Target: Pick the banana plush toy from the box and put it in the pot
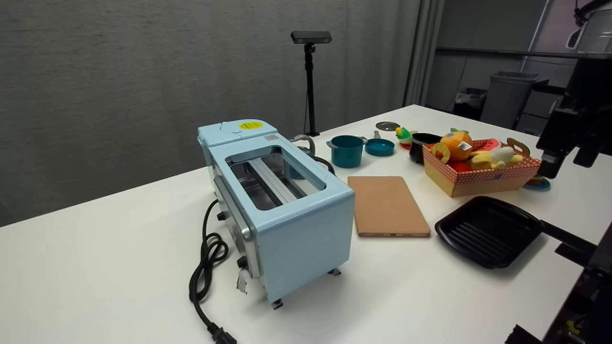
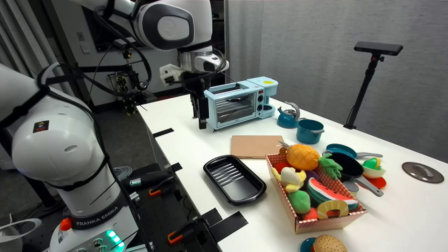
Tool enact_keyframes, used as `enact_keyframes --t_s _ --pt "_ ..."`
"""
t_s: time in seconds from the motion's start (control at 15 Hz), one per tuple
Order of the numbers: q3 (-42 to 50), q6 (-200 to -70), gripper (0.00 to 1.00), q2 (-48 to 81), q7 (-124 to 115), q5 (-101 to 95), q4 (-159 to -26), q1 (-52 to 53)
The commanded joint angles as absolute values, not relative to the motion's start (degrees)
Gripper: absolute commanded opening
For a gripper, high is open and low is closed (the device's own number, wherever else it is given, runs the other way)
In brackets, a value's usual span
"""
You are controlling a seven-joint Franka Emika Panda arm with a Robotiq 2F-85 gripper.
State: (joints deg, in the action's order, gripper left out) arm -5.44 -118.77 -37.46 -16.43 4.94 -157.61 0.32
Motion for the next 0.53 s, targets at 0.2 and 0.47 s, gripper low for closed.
enact_keyframes --t_s 0.2,0.47 --pt "-3.16 -119.22 1.00 -36.99 -15.49 4.21 -155.82 -2.37" --pt "-1.75 -119.25 1.00 -35.59 -15.25 3.70 -154.36 -4.14"
